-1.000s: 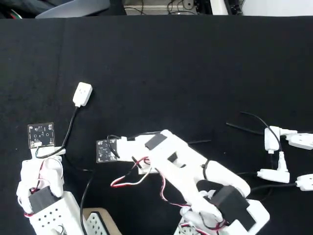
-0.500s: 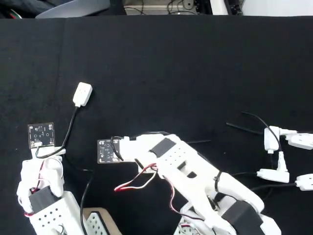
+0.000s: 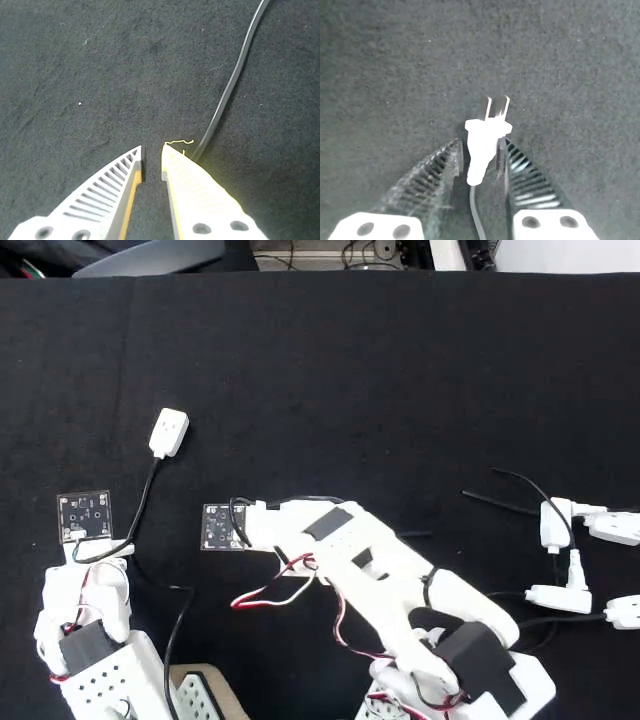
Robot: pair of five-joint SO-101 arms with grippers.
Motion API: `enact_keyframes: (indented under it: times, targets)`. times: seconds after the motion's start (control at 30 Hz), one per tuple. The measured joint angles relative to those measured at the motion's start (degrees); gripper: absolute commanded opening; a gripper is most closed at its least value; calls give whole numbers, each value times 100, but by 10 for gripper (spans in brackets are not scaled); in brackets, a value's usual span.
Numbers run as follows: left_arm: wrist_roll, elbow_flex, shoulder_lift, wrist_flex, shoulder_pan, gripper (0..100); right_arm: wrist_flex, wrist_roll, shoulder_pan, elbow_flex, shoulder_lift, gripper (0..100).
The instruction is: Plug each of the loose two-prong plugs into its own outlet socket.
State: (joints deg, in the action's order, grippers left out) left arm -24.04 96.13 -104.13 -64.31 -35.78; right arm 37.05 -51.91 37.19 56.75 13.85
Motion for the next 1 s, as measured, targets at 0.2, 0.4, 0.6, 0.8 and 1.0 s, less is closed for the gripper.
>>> enact_keyframes:
  times: [0.2,0.4,0.6,0.8,1.0]
  targets:
    - [0,0,0,0,0,80,-62,0,-9,0,-79,111]
    - [0,0,0,0,0,80,-141,0,-9,0,-88,112]
    - [0,0,0,0,-9,80,-141,88,-18,-229,-431,109]
    - [0,0,0,0,-9,80,-132,132,-105,-316,-563,103]
    - [0,0,0,0,-9,80,-132,132,-114,-316,-563,57]
